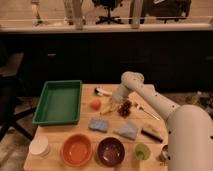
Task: Place banana in red bowl
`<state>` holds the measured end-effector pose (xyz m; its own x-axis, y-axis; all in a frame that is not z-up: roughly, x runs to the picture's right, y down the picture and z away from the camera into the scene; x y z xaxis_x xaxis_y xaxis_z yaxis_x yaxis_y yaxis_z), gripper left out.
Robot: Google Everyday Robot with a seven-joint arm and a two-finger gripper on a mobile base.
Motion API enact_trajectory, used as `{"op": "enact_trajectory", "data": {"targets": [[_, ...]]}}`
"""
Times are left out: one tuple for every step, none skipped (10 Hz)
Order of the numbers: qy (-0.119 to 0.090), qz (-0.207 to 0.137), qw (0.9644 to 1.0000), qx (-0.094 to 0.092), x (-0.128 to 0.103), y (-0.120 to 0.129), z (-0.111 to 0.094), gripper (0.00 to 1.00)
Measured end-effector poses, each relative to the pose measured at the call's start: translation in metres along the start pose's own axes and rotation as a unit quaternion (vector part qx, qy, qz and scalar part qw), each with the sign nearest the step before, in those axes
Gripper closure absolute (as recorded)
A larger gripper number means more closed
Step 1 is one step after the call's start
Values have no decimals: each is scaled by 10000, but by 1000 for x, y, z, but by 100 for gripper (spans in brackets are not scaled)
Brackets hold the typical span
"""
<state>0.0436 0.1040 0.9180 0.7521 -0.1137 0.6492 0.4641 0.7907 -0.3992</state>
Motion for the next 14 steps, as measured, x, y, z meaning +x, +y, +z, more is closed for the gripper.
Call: {"op": "enact_trajectory", "data": {"targets": [[11,-47,10000,48,-4,-3,-10,100],[17,-133,9999,94,-9,-6,-20,100],[13,-284,9995,132,-19,-9,-30,100],[-3,-409,9991,143,-28,-11,-34,100],[-35,-582,9982,136,-41,-13,-37,100],[-82,-740,9972,109,-55,-15,-38,100],[-141,-909,9957,85,-72,-14,-39,100],[-185,-1044,9943,75,-87,-13,-40,100],[-233,-1170,9928,70,-99,-12,-43,100],[-292,-1339,9905,67,-113,-11,-48,100],[-335,-1448,9889,66,-125,-9,-52,100],[-411,-1584,9865,53,-140,-4,-55,100],[-514,-1721,9837,2,-155,6,-53,100],[-595,-1821,9815,-63,-166,13,-51,100]]}}
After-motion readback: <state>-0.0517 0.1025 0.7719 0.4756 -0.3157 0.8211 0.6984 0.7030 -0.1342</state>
